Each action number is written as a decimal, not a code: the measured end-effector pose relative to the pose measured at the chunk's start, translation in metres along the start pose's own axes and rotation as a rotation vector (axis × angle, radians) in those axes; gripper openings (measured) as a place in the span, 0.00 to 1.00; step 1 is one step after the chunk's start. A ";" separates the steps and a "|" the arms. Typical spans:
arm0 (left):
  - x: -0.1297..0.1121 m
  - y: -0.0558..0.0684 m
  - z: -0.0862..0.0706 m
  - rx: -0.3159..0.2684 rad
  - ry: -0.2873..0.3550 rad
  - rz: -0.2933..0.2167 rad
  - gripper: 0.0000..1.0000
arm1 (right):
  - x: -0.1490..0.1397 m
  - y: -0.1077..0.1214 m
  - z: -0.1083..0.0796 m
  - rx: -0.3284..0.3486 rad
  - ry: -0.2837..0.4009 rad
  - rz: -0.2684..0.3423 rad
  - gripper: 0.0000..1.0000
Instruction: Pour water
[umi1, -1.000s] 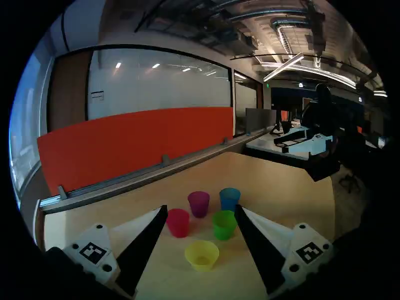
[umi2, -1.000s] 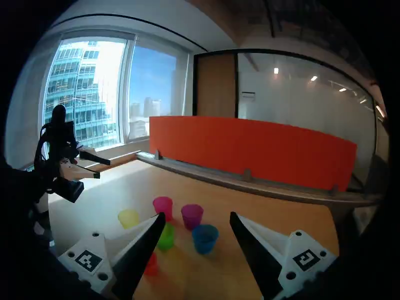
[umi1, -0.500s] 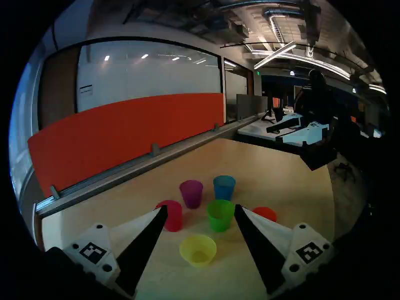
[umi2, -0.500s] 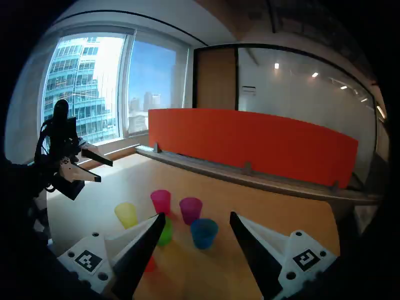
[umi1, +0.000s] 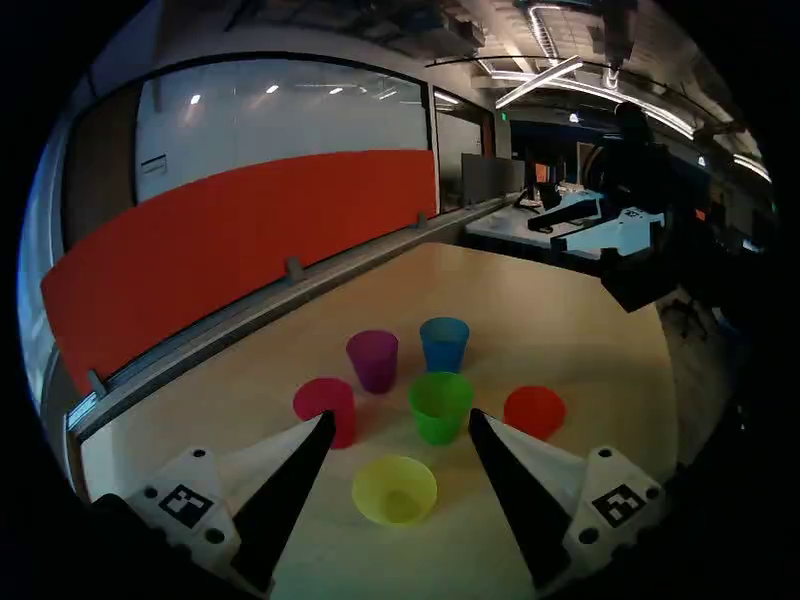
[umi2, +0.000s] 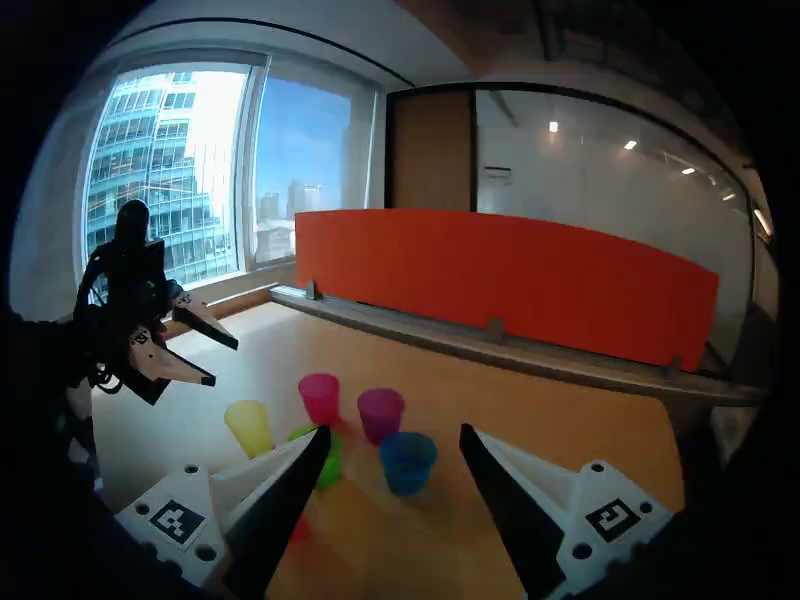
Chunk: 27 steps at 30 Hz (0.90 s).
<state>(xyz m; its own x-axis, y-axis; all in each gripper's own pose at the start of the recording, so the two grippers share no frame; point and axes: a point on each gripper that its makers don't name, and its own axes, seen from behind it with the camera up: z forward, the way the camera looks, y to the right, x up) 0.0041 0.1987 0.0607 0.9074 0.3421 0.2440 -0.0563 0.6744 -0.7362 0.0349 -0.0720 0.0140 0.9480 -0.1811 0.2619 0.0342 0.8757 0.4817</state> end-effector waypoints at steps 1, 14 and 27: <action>-0.001 0.001 0.002 -0.004 -0.005 0.001 0.99 | 0.000 0.000 0.001 0.000 0.000 0.001 1.00; -0.015 0.015 0.035 -0.048 -0.066 0.015 1.00 | -0.004 0.005 0.007 0.002 -0.003 0.005 1.00; -0.033 0.028 0.065 -0.078 -0.135 0.021 1.00 | -0.008 0.009 0.012 0.003 -0.004 0.013 1.00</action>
<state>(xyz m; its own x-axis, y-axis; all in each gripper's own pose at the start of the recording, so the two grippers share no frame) -0.0540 0.2485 0.0732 0.8416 0.4444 0.3069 -0.0378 0.6153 -0.7874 0.0236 -0.0680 0.0258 0.9472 -0.1718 0.2709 0.0213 0.8764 0.4811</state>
